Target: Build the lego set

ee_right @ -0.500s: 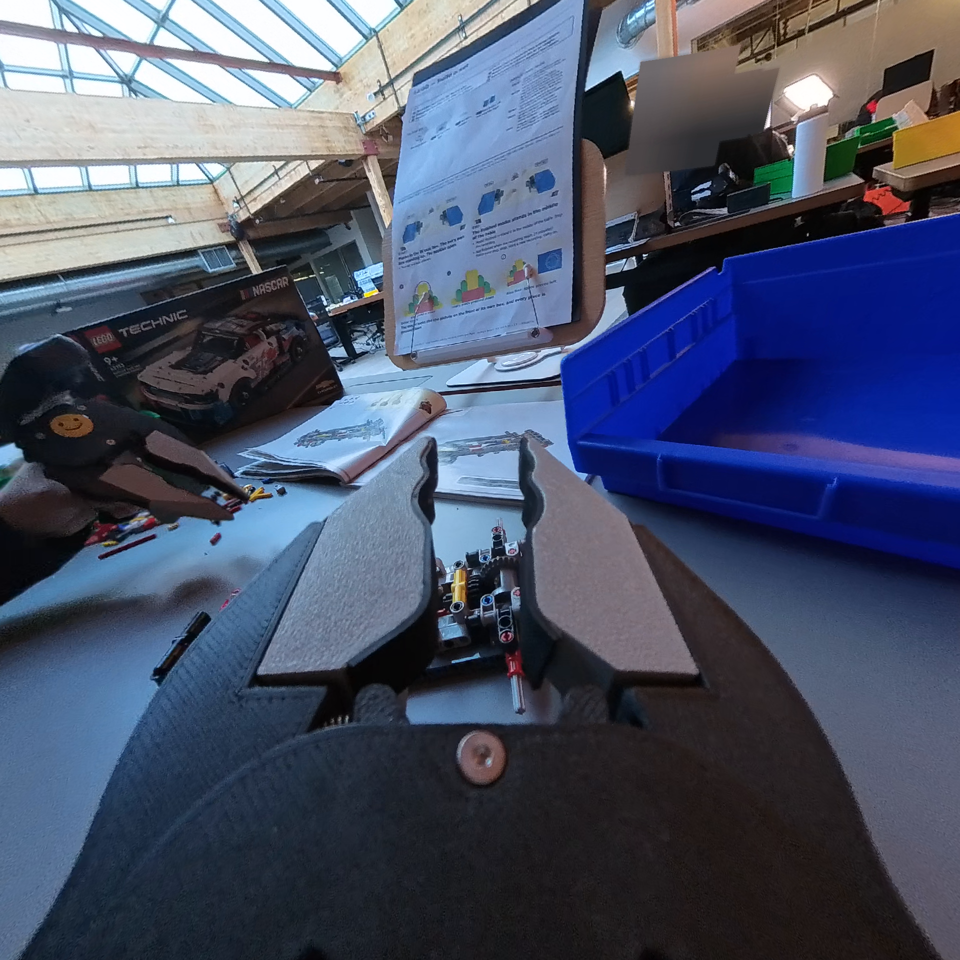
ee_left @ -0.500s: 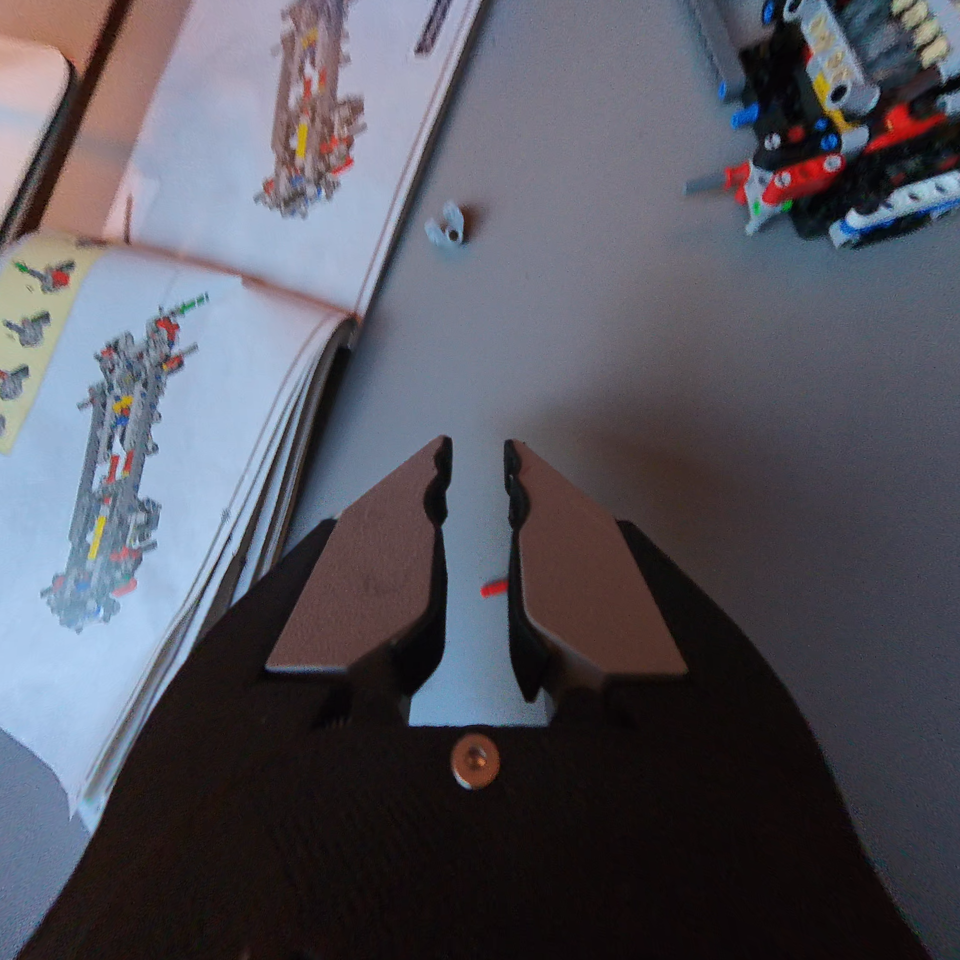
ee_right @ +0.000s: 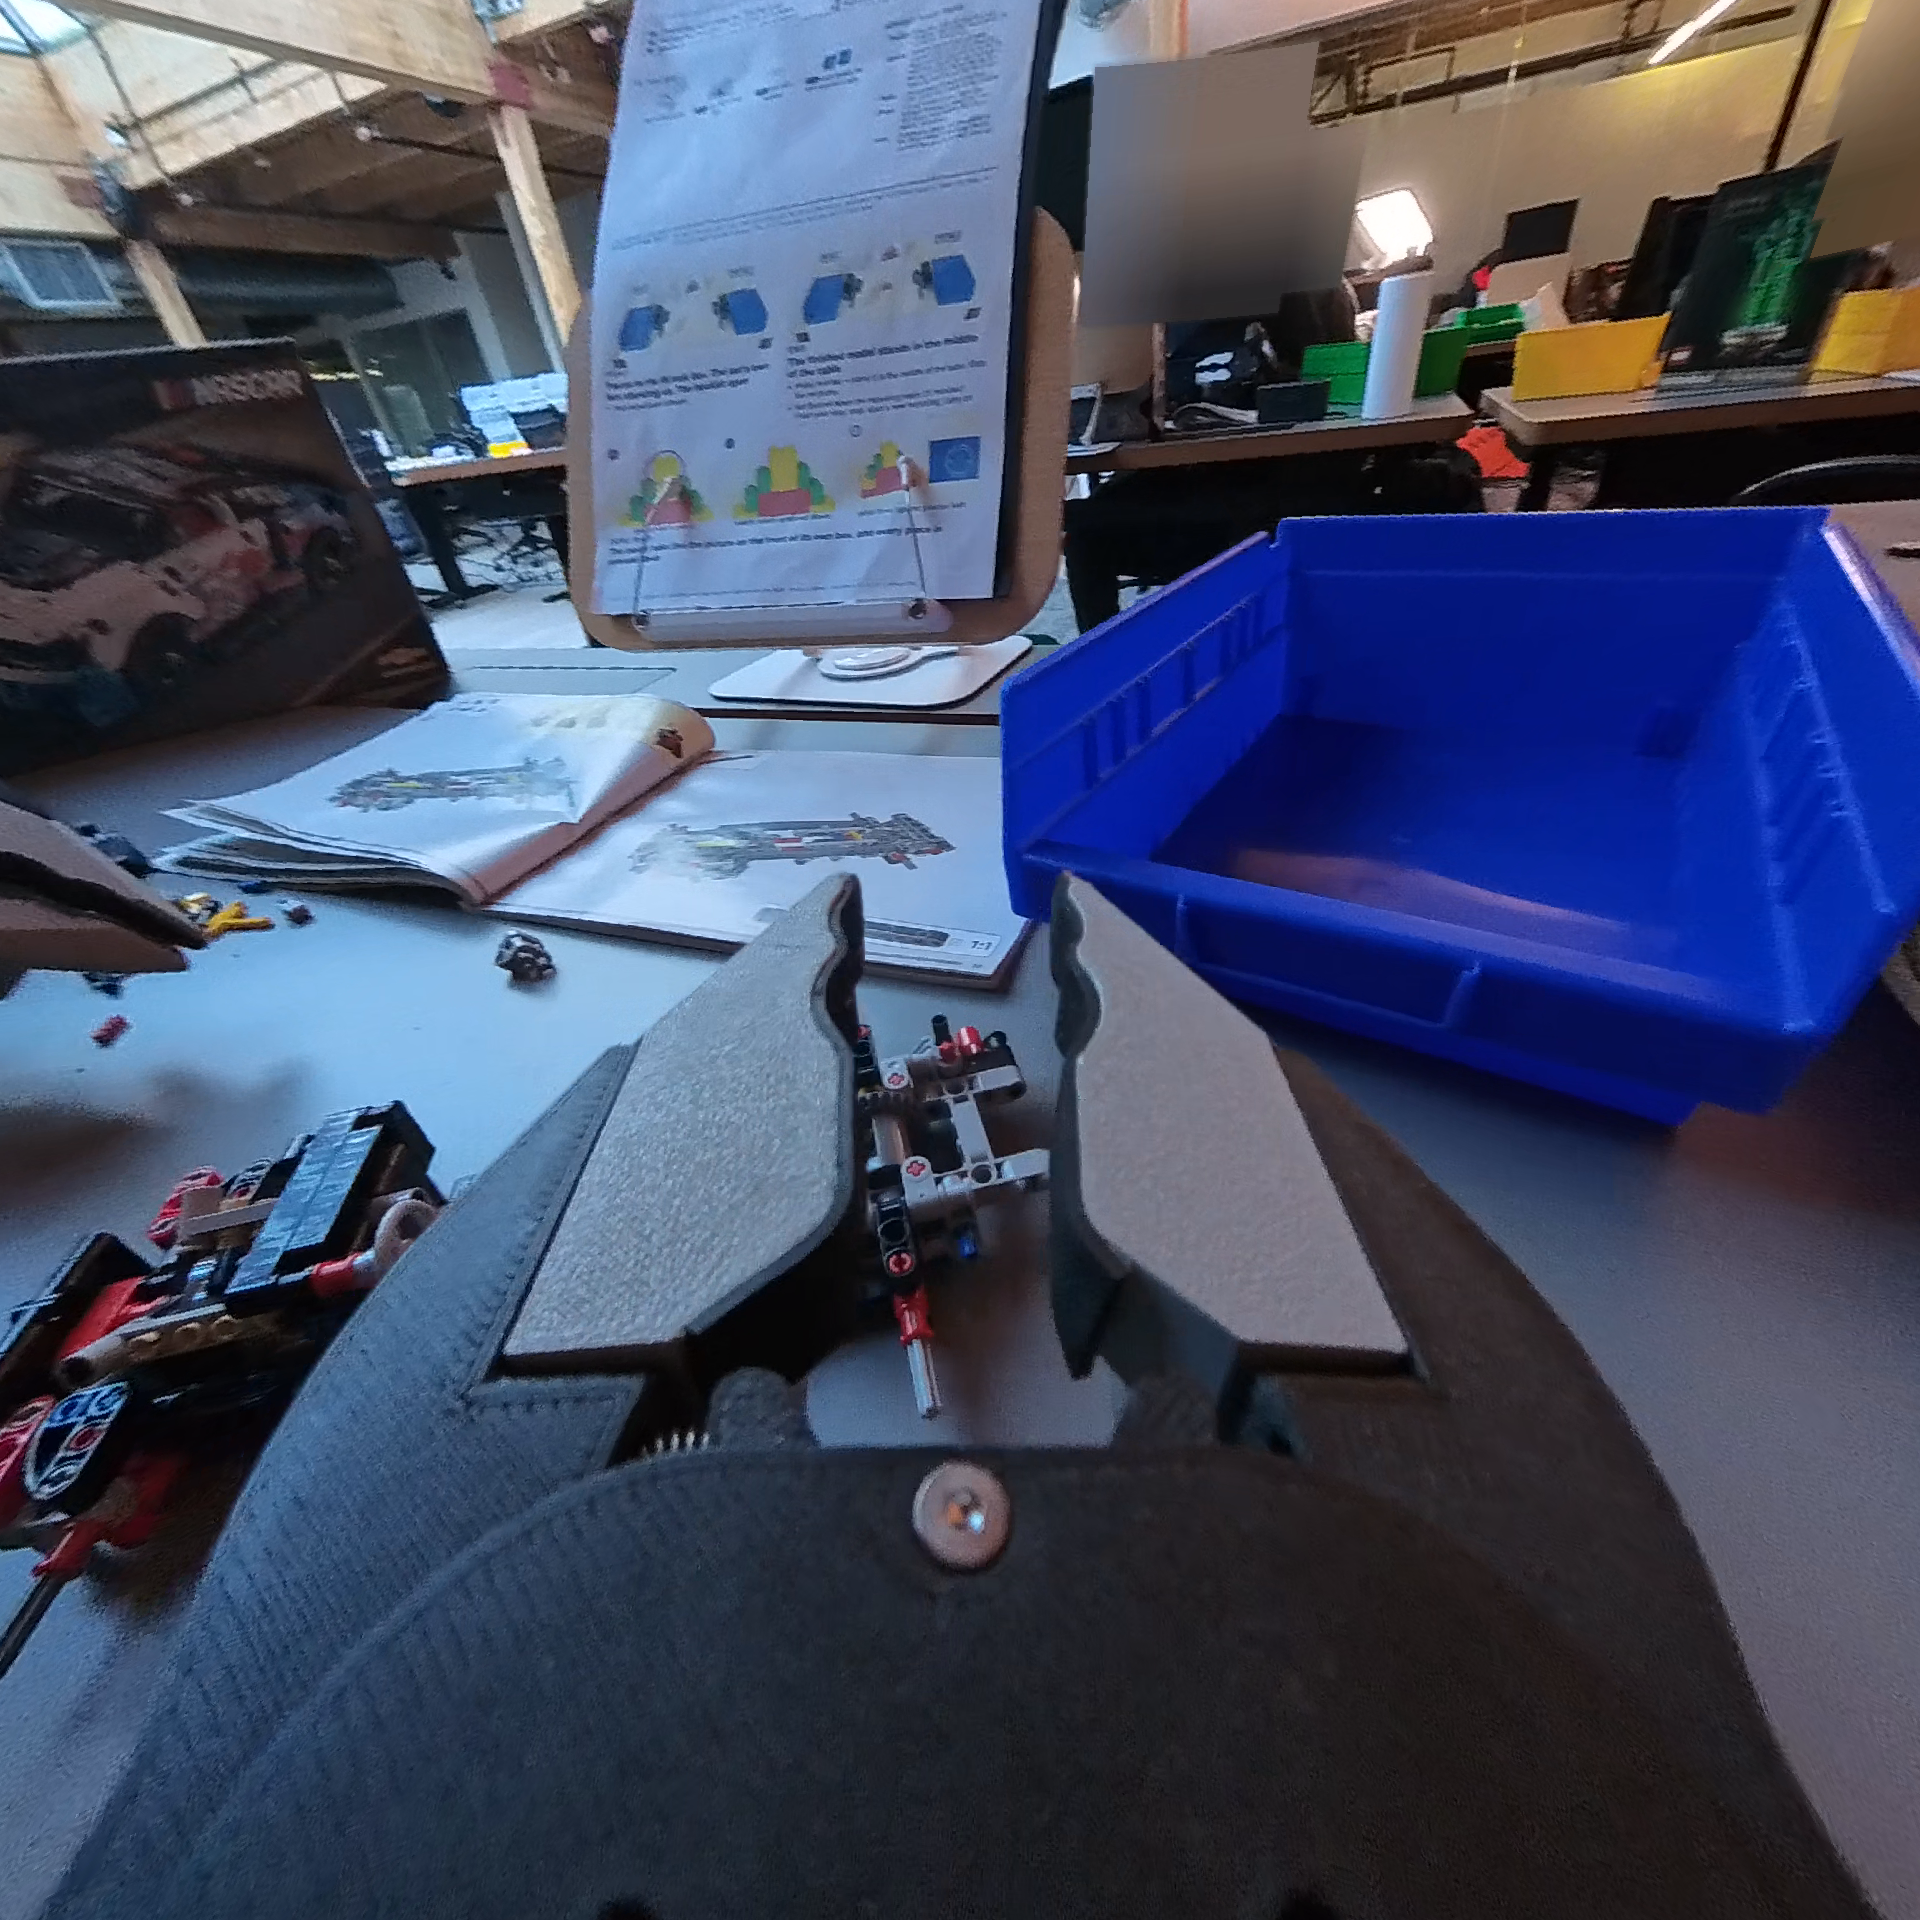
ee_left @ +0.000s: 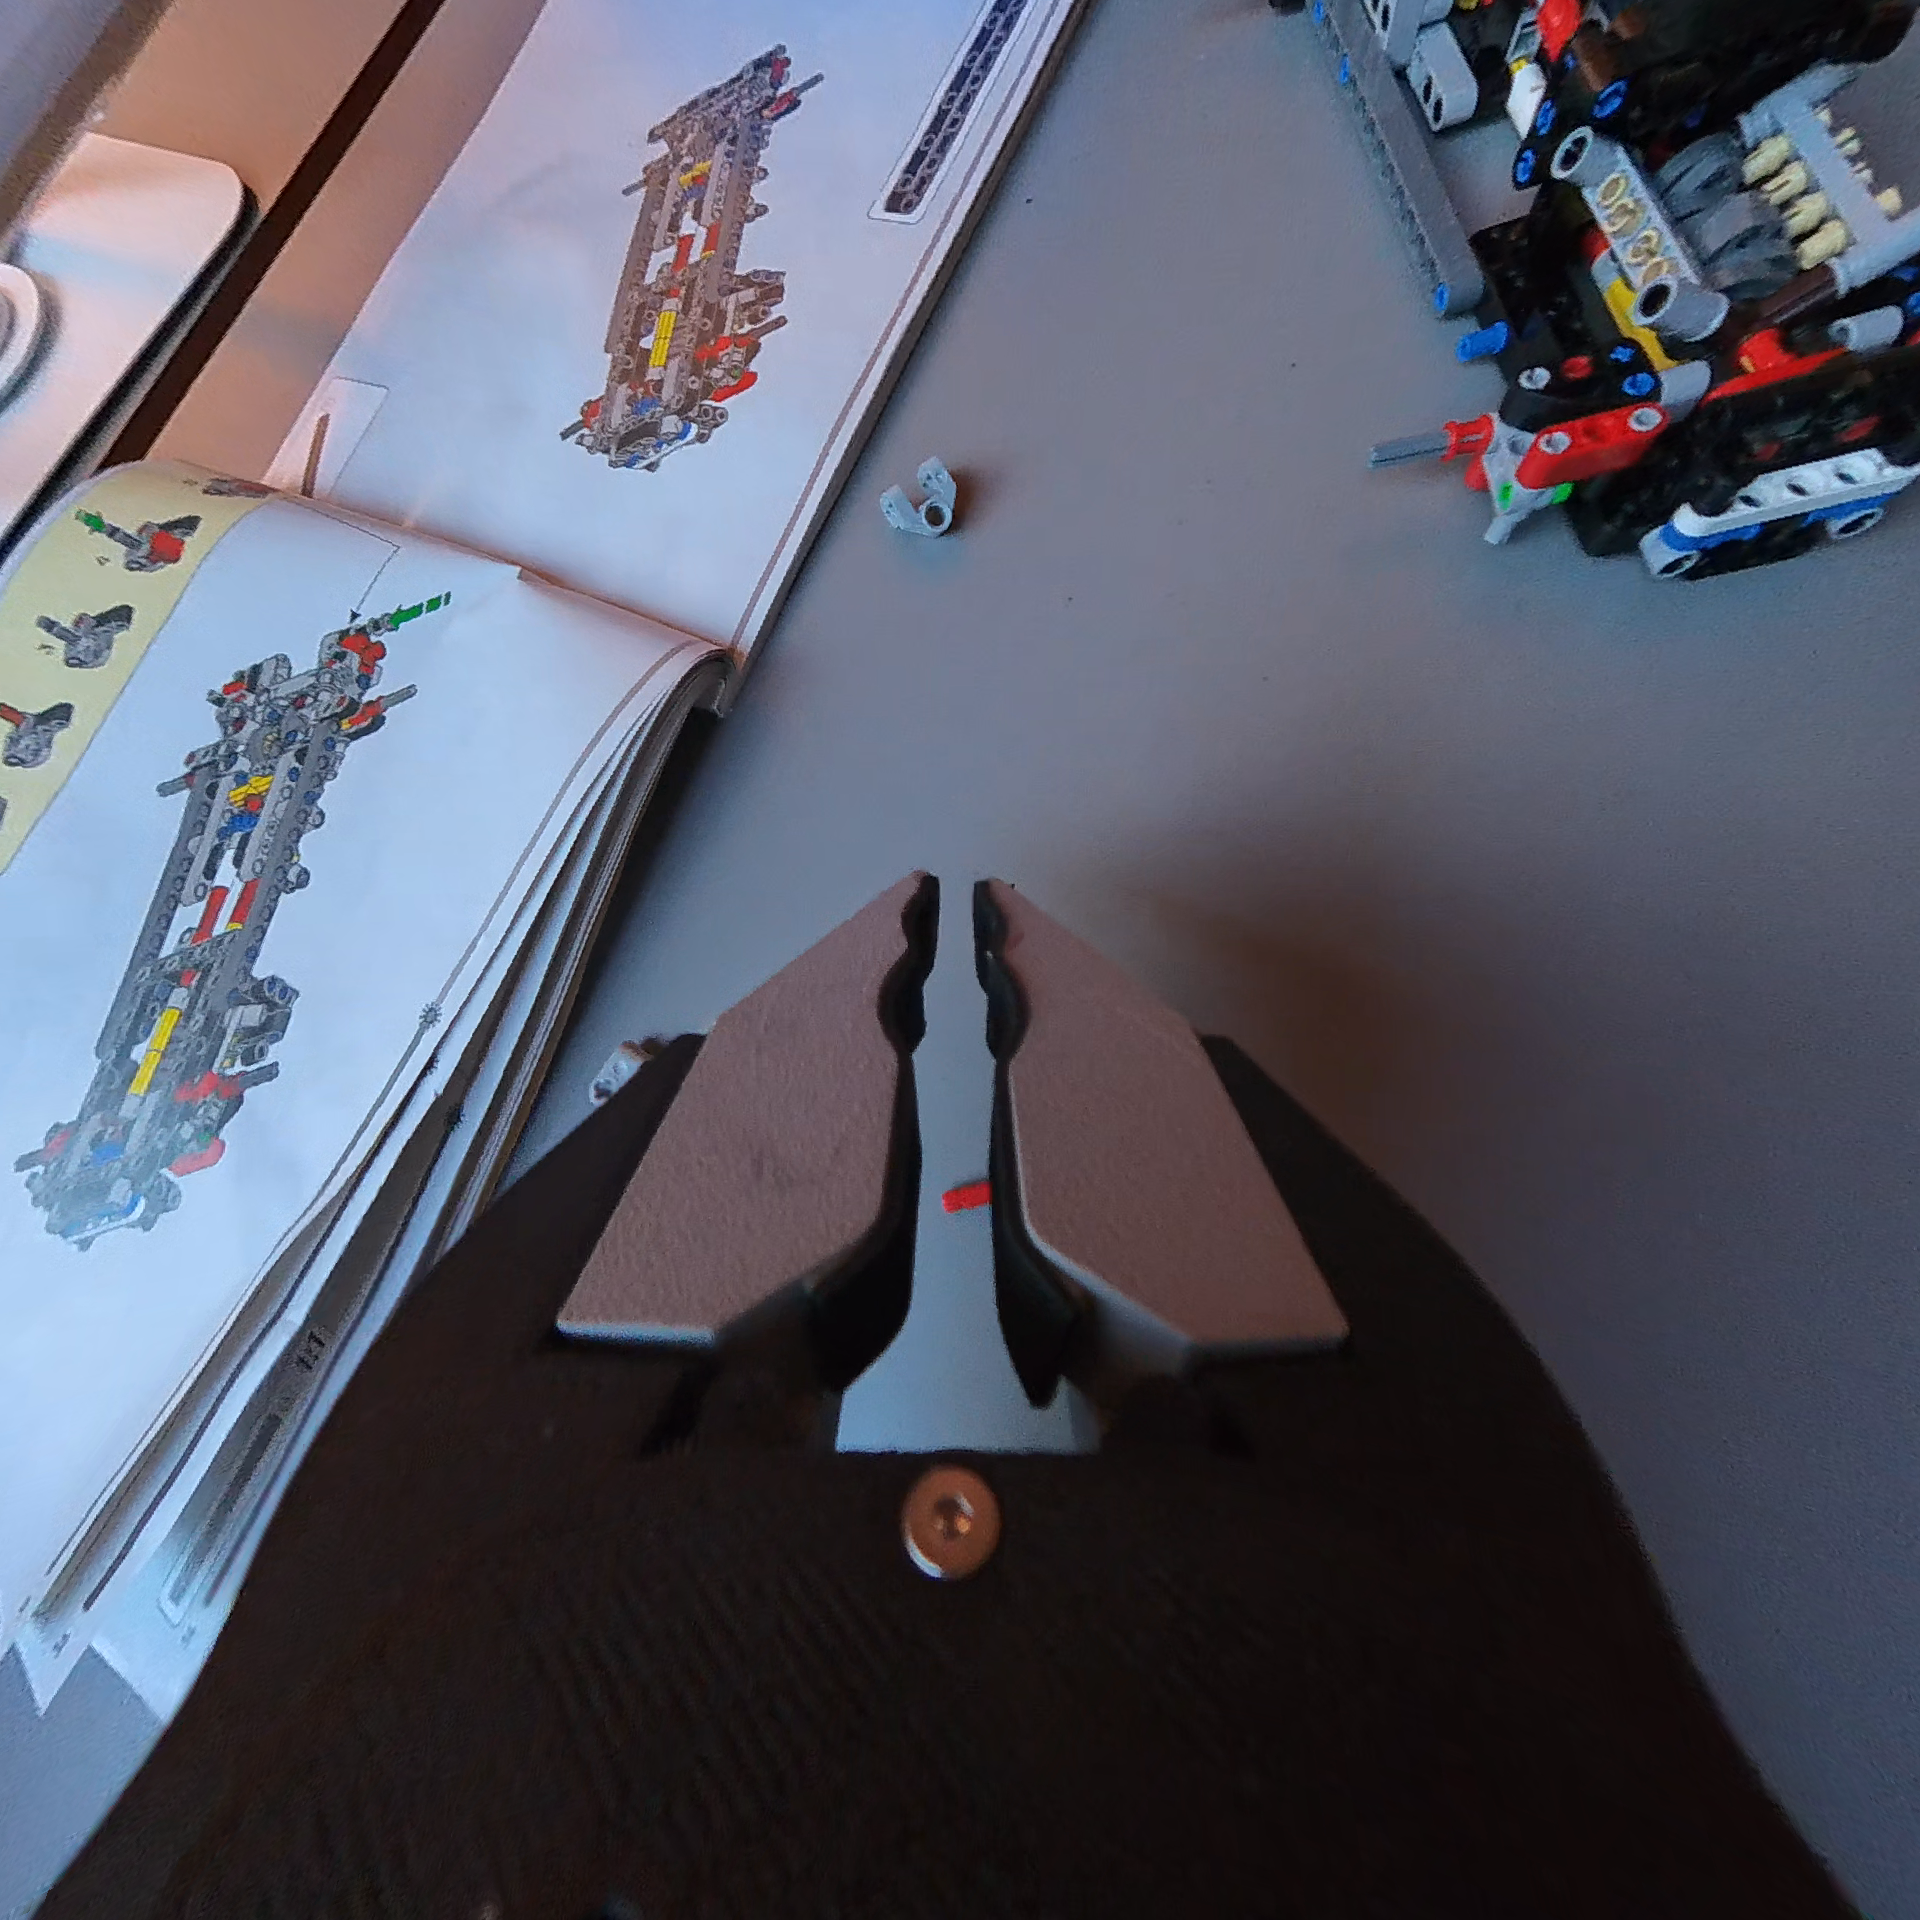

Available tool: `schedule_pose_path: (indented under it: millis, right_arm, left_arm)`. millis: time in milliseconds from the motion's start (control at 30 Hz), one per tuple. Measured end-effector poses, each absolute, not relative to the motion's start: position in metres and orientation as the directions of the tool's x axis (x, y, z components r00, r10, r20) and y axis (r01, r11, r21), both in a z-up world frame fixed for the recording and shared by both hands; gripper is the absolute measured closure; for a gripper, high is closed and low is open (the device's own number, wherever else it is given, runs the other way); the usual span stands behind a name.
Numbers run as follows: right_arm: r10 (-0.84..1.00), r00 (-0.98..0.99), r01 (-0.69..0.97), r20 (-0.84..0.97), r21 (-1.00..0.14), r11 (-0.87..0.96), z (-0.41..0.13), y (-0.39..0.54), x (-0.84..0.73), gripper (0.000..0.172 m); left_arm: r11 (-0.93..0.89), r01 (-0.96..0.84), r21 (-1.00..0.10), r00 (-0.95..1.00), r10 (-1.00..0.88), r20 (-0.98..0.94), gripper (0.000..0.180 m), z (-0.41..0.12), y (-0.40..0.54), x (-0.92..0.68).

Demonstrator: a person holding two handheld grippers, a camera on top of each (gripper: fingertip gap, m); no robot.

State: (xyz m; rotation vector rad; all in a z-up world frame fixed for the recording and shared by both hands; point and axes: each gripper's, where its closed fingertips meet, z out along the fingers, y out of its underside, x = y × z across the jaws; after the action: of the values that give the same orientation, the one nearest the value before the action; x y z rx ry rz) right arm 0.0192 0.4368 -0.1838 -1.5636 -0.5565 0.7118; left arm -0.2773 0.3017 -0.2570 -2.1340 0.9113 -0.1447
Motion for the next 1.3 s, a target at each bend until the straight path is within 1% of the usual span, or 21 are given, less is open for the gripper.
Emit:
schedule_pose_path:
  millis: [67, 133, 200, 267, 333, 433, 533, 600, 733, 800, 900, 967, 1000, 1033, 1067, 1100, 1167, 1233, 1300]
  right_arm:
    - [0.687, 0.719, -0.052, -0.109, -0.993, -0.103, -0.180, 0.433, 0.020, 0.143]
    - [0.681, 0.722, -0.122, -0.122, -0.991, -0.048, -0.161, 0.415, 0.011, 0.144]
    - [0.684, 0.723, -0.128, -0.094, -0.992, 0.000, -0.145, 0.391, -0.006, 0.143]
    - [0.723, 0.689, -0.081, -0.045, -0.997, 0.015, -0.136, 0.369, -0.032, 0.144]
    - [0.799, 0.602, 0.010, 0.011, -1.000, 0.006, -0.129, 0.345, -0.066, 0.143]
    - [0.883, 0.464, 0.139, 0.076, -0.990, 0.013, -0.120, 0.309, -0.109, 0.140]
    - [0.933, 0.342, 0.307, 0.114, -0.952, 0.004, -0.139, 0.278, -0.144, 0.136]
    - [0.935, 0.317, 0.433, 0.157, -0.901, 0.005, -0.164, 0.269, -0.157, 0.130]
    - [0.888, 0.343, 0.629, 0.305, -0.777, 0.024, -0.207, 0.276, -0.157, 0.124]
    - [0.862, 0.364, 0.699, 0.354, -0.715, -0.002, -0.223, 0.285, -0.145, 0.122]
    - [0.807, 0.403, 0.769, 0.432, -0.638, -0.043, -0.236, 0.304, -0.119, 0.123]
    - [0.770, 0.437, 0.788, 0.464, -0.611, -0.079, -0.239, 0.316, -0.097, 0.124]
    - [0.749, 0.460, 0.793, 0.477, -0.600, -0.105, -0.240, 0.322, -0.084, 0.130]
    - [0.726, 0.483, 0.798, 0.490, -0.588, -0.135, -0.241, 0.329, -0.070, 0.127]
    - [0.723, 0.506, 0.780, 0.470, -0.607, -0.152, -0.239, 0.331, -0.064, 0.121]
    - [0.722, 0.532, 0.762, 0.443, -0.622, -0.180, -0.238, 0.332, -0.058, 0.124]
    - [0.712, 0.566, 0.739, 0.417, -0.639, -0.213, -0.229, 0.330, -0.052, 0.123]
    - [0.751, 0.558, 0.687, 0.353, -0.704, -0.179, -0.214, 0.317, -0.075, 0.124]
    - [0.832, 0.487, 0.643, 0.267, -0.754, -0.135, -0.205, 0.290, -0.114, 0.124]
  left_arm:
    - [-0.450, -0.572, -0.686, 0.719, -0.677, -0.156, 0.177, -0.263, 0.296, -0.276]
    - [-0.463, -0.576, -0.674, 0.722, -0.675, -0.154, 0.178, -0.268, 0.296, -0.278]
    - [-0.481, -0.575, -0.662, 0.729, -0.669, -0.146, 0.179, -0.271, 0.297, -0.282]
    - [-0.497, -0.562, -0.661, 0.736, -0.665, -0.126, 0.179, -0.273, 0.297, -0.283]
    - [-0.505, -0.552, -0.664, 0.739, -0.665, -0.108, 0.179, -0.274, 0.297, -0.282]
    - [-0.538, -0.564, -0.627, 0.743, -0.662, -0.101, 0.177, -0.284, 0.296, -0.286]
    - [-0.552, -0.559, -0.619, 0.745, -0.662, -0.083, 0.176, -0.287, 0.296, -0.287]
    - [-0.558, -0.559, -0.613, 0.750, -0.656, -0.088, 0.175, -0.286, 0.296, -0.291]
    - [-0.573, -0.557, -0.601, 0.770, -0.628, -0.114, 0.175, -0.286, 0.300, -0.305]
    - [-0.587, -0.548, -0.596, 0.782, -0.612, -0.117, 0.175, -0.286, 0.302, -0.312]
    - [-0.608, -0.533, -0.589, 0.802, -0.584, -0.124, 0.175, -0.286, 0.305, -0.324]
    - [-0.621, -0.520, -0.586, 0.813, -0.570, -0.117, 0.175, -0.286, 0.306, -0.331]
    - [-0.629, -0.514, -0.584, 0.819, -0.562, -0.116, 0.175, -0.286, 0.307, -0.334]
    - [-0.637, -0.507, -0.581, 0.826, -0.551, -0.118, 0.175, -0.286, 0.307, -0.338]
    - [-0.644, -0.501, -0.577, 0.833, -0.540, -0.120, 0.175, -0.286, 0.308, -0.343]
    - [-0.650, -0.494, -0.578, 0.839, -0.530, -0.121, 0.175, -0.285, 0.309, -0.347]
    - [-0.656, -0.469, -0.591, 0.852, -0.512, -0.107, 0.175, -0.281, 0.310, -0.353]
    - [-0.658, -0.444, -0.608, 0.864, -0.495, -0.096, 0.175, -0.275, 0.311, -0.358]
    - [-0.656, -0.419, -0.628, 0.872, -0.483, -0.077, 0.175, -0.270, 0.312, -0.361]
